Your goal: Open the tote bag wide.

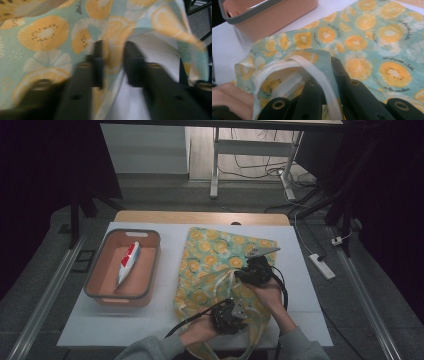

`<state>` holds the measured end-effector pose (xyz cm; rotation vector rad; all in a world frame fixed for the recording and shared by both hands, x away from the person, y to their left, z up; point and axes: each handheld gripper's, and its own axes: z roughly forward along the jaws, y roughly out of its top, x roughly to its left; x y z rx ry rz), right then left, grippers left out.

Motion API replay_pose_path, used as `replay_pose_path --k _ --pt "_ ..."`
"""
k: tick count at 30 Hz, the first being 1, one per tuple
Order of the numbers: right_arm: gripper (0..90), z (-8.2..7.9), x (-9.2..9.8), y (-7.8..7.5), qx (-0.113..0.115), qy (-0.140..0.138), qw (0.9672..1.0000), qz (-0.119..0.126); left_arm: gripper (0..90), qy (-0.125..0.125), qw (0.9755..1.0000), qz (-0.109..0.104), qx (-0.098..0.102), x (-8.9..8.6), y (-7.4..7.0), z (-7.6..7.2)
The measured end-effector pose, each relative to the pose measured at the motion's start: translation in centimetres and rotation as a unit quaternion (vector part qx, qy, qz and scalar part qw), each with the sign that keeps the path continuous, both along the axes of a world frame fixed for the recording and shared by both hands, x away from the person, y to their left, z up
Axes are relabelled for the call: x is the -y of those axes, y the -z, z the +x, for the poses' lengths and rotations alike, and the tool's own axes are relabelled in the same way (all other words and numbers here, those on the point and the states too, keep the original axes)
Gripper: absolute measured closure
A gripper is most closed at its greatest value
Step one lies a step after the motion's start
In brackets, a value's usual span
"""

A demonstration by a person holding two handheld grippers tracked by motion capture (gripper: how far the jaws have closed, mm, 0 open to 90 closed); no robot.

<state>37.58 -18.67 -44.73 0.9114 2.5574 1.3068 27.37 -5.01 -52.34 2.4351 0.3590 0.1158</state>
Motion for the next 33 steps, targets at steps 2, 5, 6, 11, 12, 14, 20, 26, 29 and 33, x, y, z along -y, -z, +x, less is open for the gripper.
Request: replay_pose_path --k 2,5,6,11,12,14,20,26,29,33 --pt "87.5 0.1 0.5 -0.1 0.004 0.007 1.0000 0.000 88.1 0.004 1.0000 -0.001 -0.002 -0.2 -0.1 0.0" --pt "87.5 0.3 1.3 -0.3 0.005 0.021 0.9998 0.004 88.4 0.034 0.9993 -0.016 -0.004 -1.7 -1.4 -1.2" --pt "87.5 0.4 1.7 -0.4 0.006 0.026 0.9996 0.007 88.4 0.043 0.9988 -0.025 -0.007 -2.3 -1.8 -1.8" --pt "87.5 1.1 3.2 -0.4 0.001 0.052 0.9986 0.012 88.4 0.060 0.9966 -0.048 -0.032 -4.9 -3.1 -4.1" --pt "87.5 1.2 3.5 -0.3 -0.004 0.060 0.9981 0.014 88.4 0.063 0.9964 -0.047 -0.031 -5.1 -3.2 -4.4" --pt "87.5 1.5 3.9 -0.1 -0.006 0.069 0.9975 0.012 88.4 0.072 0.9960 -0.044 -0.028 -5.7 -3.4 -5.5" --pt "87.5 2.1 4.3 0.7 -0.021 0.082 0.9964 0.010 75.7 0.065 0.9968 -0.047 -0.002 -7.1 -3.7 -7.0" --pt "87.3 1.7 3.7 0.5 -0.015 0.066 0.9977 0.007 50.2 0.006 0.9939 -0.087 0.068 -9.0 -7.6 -5.9" --pt "87.2 1.6 3.6 0.5 -0.017 0.064 0.9978 0.008 46.5 -0.061 0.9900 -0.089 0.091 -10.1 -8.8 -3.7" --pt "87.2 1.6 3.6 0.6 -0.021 0.062 0.9978 0.010 42.7 -0.097 0.9904 -0.068 0.073 -10.6 -8.4 -0.8"
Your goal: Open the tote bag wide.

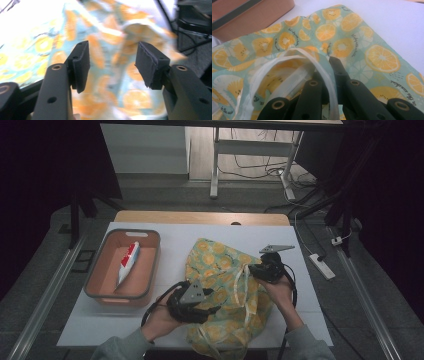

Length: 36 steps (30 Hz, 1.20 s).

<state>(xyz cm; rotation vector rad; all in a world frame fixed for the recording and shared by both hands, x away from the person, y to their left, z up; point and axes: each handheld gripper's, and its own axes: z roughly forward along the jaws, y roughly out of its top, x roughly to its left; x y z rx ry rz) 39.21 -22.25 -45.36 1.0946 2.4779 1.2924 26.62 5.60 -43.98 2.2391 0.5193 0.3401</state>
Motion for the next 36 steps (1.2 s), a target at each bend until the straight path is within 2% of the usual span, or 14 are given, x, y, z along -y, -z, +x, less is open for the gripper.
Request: replay_pose_path --k 3,5,9,11,13,14,15,17,22,26,28,33,34,36 --pt "87.2 -0.1 0.0 -0.1 0.000 -0.002 1.0000 0.002 46.0 -0.008 0.9998 0.019 0.000 0.3 0.5 0.7" --pt "87.2 -0.1 -0.1 -0.1 0.000 -0.004 1.0000 0.001 61.0 -0.019 0.9988 0.045 0.004 0.7 1.2 1.7" --pt "87.1 -0.3 0.1 -0.3 0.001 -0.012 0.9999 0.004 87.1 -0.022 0.9988 0.038 -0.021 0.2 1.4 3.0" --pt "86.9 -0.8 0.5 -0.6 0.007 -0.020 0.9998 0.005 88.2 -0.025 0.9990 0.031 -0.021 -0.2 1.2 3.3" --pt "86.9 -1.4 1.0 -1.1 0.015 -0.038 0.9992 -0.001 88.3 -0.053 0.9984 -0.005 -0.016 -2.0 0.2 4.0" --pt "86.8 -1.6 1.2 -1.2 0.019 -0.044 0.9988 -0.003 88.4 -0.053 0.9984 -0.005 -0.016 -2.0 0.2 4.0" --pt "86.4 -1.9 1.6 -1.5 0.021 -0.052 0.9984 0.002 88.4 -0.071 0.9953 -0.058 -0.032 -4.1 -0.8 5.0" --pt "85.9 -2.4 2.1 -1.9 0.020 -0.076 0.9967 0.020 88.5 -0.092 0.9928 -0.072 -0.029 -5.1 -1.3 5.8" --pt "85.6 -3.1 2.2 -1.7 0.023 -0.095 0.9952 0.009 88.4 -0.121 0.9900 -0.062 -0.038 -4.8 -0.4 7.9" --pt "85.4 -2.2 2.4 -0.2 -0.008 -0.085 0.9963 0.007 88.4 -0.134 0.9897 -0.031 -0.039 -4.0 0.6 9.0" --pt "85.1 -1.6 2.4 1.0 -0.026 -0.082 0.9963 -0.009 88.4 -0.140 0.9885 -0.014 -0.057 -3.5 1.8 10.0" --pt "83.7 -0.9 2.7 3.2 -0.057 -0.074 0.9950 -0.033 88.4 -0.140 0.9871 -0.002 -0.077 -3.4 3.1 10.6" --pt "81.3 -0.8 2.7 3.3 -0.059 -0.077 0.9946 -0.037 88.3 -0.141 0.9867 0.002 -0.081 -3.3 3.3 10.7" --pt "64.8 -1.0 2.6 2.9 -0.055 -0.084 0.9941 -0.041 88.3 -0.144 0.9862 0.002 -0.082 -3.4 3.4 10.8"
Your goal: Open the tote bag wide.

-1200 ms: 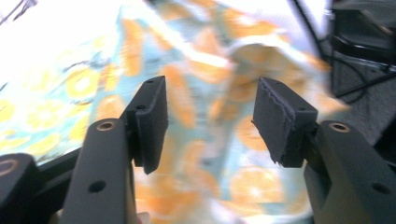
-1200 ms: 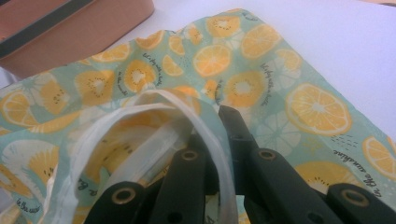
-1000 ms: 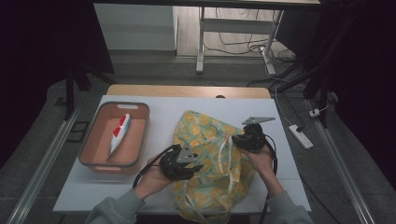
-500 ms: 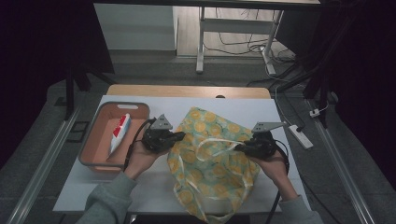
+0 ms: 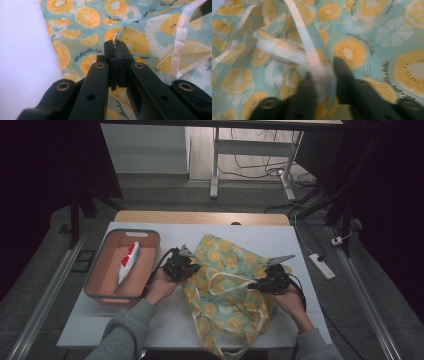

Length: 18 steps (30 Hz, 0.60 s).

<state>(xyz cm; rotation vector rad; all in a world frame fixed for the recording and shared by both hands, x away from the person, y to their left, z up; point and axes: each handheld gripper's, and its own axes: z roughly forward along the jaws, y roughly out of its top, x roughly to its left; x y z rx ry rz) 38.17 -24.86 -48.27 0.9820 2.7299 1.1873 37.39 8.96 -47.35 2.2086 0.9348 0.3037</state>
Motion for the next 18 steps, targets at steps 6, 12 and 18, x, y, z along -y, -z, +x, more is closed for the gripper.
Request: replay_pose_path --k 6,12,18 --pt "23.8 -2.6 -0.4 -4.9 0.045 -0.059 0.9971 0.019 88.3 -0.005 0.9999 -0.011 -0.002 -0.2 -0.2 0.1" --pt "16.5 -4.2 -2.3 -7.4 0.059 -0.084 0.9927 0.063 88.3 -0.005 1.0000 -0.008 -0.002 0.0 0.0 0.2" --pt "13.1 -3.5 -9.4 -5.0 0.063 -0.076 0.9948 -0.024 88.3 -0.003 1.0000 -0.006 -0.003 0.3 0.1 0.2"
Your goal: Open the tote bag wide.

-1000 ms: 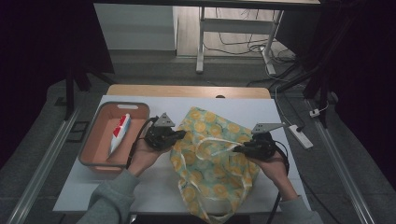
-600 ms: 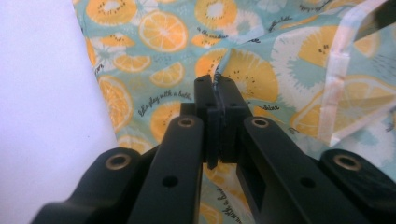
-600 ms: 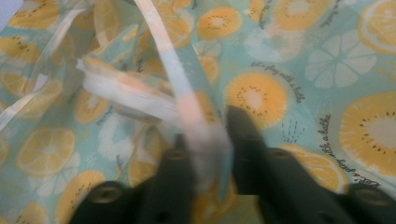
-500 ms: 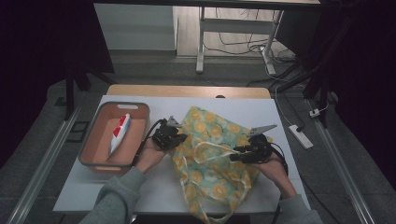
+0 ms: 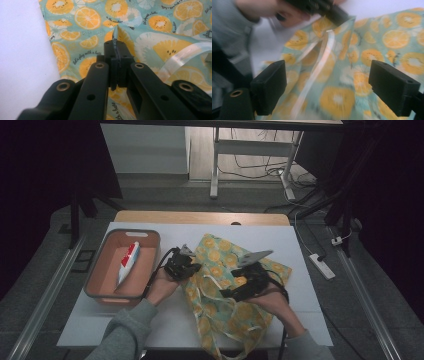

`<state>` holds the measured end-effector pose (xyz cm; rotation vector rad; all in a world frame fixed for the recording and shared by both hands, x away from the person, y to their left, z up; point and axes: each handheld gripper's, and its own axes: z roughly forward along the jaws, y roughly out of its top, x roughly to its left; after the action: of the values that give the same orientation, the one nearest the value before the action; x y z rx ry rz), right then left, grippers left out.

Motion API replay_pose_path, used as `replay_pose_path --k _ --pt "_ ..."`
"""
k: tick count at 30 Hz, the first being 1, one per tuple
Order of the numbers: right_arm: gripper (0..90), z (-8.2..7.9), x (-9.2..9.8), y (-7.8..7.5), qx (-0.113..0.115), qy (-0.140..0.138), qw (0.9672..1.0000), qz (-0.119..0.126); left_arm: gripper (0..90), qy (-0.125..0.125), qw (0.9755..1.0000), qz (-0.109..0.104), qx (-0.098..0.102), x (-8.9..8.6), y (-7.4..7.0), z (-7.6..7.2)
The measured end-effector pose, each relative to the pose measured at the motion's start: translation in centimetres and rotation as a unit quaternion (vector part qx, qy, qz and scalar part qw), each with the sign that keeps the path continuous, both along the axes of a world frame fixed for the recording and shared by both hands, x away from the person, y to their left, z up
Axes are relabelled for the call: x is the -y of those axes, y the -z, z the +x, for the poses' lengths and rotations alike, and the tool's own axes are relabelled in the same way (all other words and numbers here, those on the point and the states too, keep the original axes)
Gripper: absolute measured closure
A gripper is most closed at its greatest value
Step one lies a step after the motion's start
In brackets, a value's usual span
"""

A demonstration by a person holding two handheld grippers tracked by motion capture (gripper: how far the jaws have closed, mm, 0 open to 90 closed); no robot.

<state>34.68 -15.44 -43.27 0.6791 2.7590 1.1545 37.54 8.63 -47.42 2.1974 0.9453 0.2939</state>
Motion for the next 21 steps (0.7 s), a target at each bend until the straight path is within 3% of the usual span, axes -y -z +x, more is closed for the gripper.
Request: replay_pose_path --k 1,2,3,6,8,10,11,13,18,21 --pt "13.1 0.0 0.0 0.0 0.000 0.000 1.0000 0.000 88.3 0.000 1.0000 -0.001 0.000 0.0 0.0 0.0" --pt "14.6 0.2 -1.9 1.1 -0.003 -0.008 0.9995 -0.032 88.3 0.000 1.0000 -0.001 0.001 0.0 -0.1 -0.1" --pt "16.1 0.3 -2.6 1.8 -0.005 -0.008 0.9985 -0.053 88.2 -0.003 1.0000 -0.004 0.002 -0.2 -0.1 -0.1" --pt "23.6 0.9 -3.3 3.9 -0.018 -0.007 0.9959 -0.088 88.2 -0.007 0.9999 -0.015 0.001 -0.5 -0.3 -0.1" --pt "39.2 1.1 -3.2 4.9 -0.029 -0.012 0.9940 -0.105 88.2 -0.005 0.9999 -0.014 0.001 -0.6 -0.3 -0.1" --pt "64.6 1.4 -2.8 5.4 -0.031 -0.006 0.9919 -0.123 88.1 -0.004 0.9999 -0.016 0.001 -0.7 -0.3 0.0" --pt "74.9 1.6 -2.3 5.3 -0.039 -0.004 0.9922 -0.118 88.1 -0.002 0.9999 -0.016 0.001 -0.7 -0.3 -0.1" --pt "87.0 1.8 -1.5 4.6 -0.042 0.002 0.9950 -0.091 87.8 -0.002 0.9998 -0.020 0.003 -0.7 -0.4 -0.1" --pt "89.3 2.5 0.3 2.3 -0.020 0.027 0.9989 -0.032 77.1 0.005 0.9987 -0.047 0.015 -0.9 -1.1 -0.7" --pt "89.5 3.3 1.2 1.2 -0.016 0.039 0.9991 0.002 60.9 0.009 0.9976 -0.062 0.028 -1.2 -1.9 -1.2"
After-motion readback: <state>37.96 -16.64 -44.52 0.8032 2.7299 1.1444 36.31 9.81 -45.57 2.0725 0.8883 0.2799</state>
